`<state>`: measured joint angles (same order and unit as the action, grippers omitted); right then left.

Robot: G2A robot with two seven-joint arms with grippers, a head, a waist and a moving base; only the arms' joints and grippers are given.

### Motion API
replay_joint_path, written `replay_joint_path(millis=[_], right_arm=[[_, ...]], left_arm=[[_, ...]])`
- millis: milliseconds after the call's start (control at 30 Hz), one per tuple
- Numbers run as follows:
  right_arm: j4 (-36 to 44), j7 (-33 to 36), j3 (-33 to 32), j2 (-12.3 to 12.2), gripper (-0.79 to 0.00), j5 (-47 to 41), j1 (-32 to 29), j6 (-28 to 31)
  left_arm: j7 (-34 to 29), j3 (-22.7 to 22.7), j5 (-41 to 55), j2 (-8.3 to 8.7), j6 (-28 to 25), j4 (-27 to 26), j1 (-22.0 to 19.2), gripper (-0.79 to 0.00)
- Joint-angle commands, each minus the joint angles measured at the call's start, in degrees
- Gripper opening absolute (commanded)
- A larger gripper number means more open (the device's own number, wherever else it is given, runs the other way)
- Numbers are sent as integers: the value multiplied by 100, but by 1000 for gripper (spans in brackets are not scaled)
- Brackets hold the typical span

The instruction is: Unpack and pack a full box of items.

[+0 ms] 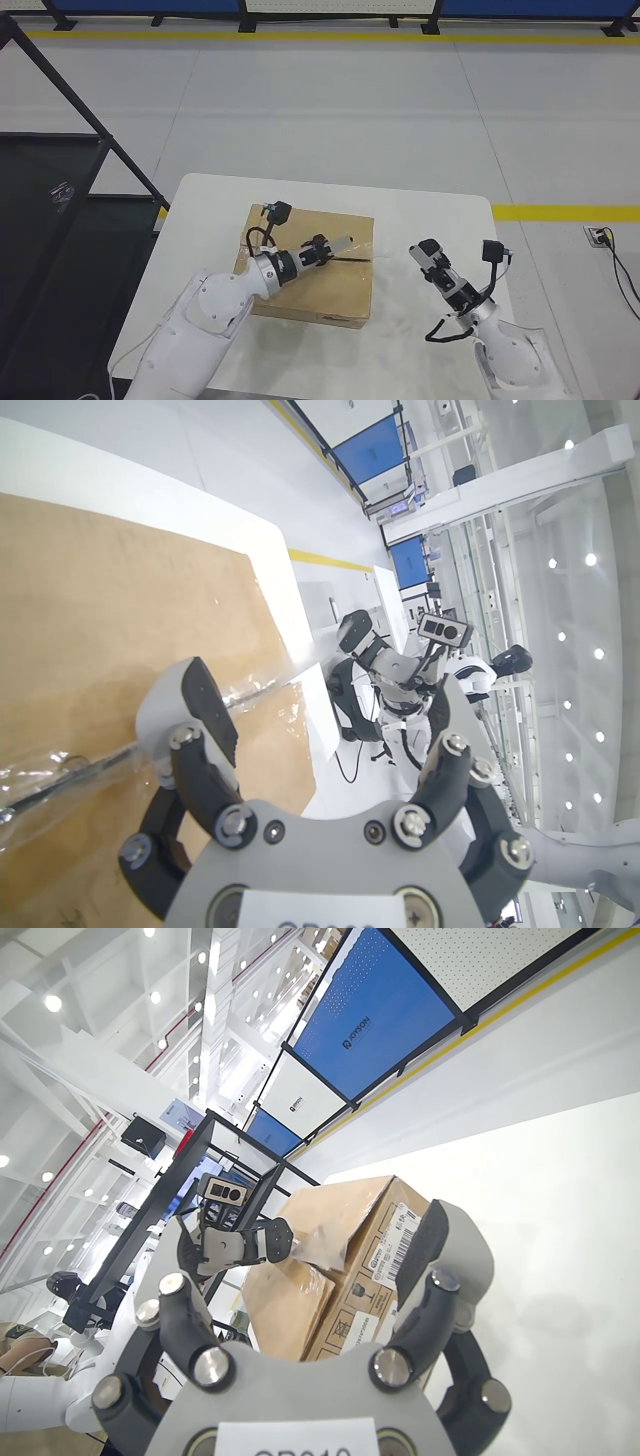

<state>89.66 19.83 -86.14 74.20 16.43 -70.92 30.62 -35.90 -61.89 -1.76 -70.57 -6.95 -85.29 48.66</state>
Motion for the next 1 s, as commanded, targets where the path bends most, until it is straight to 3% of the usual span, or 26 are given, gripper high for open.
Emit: replay_joint_path(millis=[0,200,500,967], right_arm=[[-25,0,2,-8,0,-32,13,17],[-85,2,4,-32,0,-84,36,58],[-160,-39,-53,-73,0,-167,-13,124],[-372,-61,5,-115,0,-295,62,280]], left_arm=[[82,-69,168,-8,36,11,-9,0],[454,-52,173,-53,130,126,-69,0],[603,335,-184,-158,67,485,-252,0],[12,353,-74,-172,-44,285,-189,0]])
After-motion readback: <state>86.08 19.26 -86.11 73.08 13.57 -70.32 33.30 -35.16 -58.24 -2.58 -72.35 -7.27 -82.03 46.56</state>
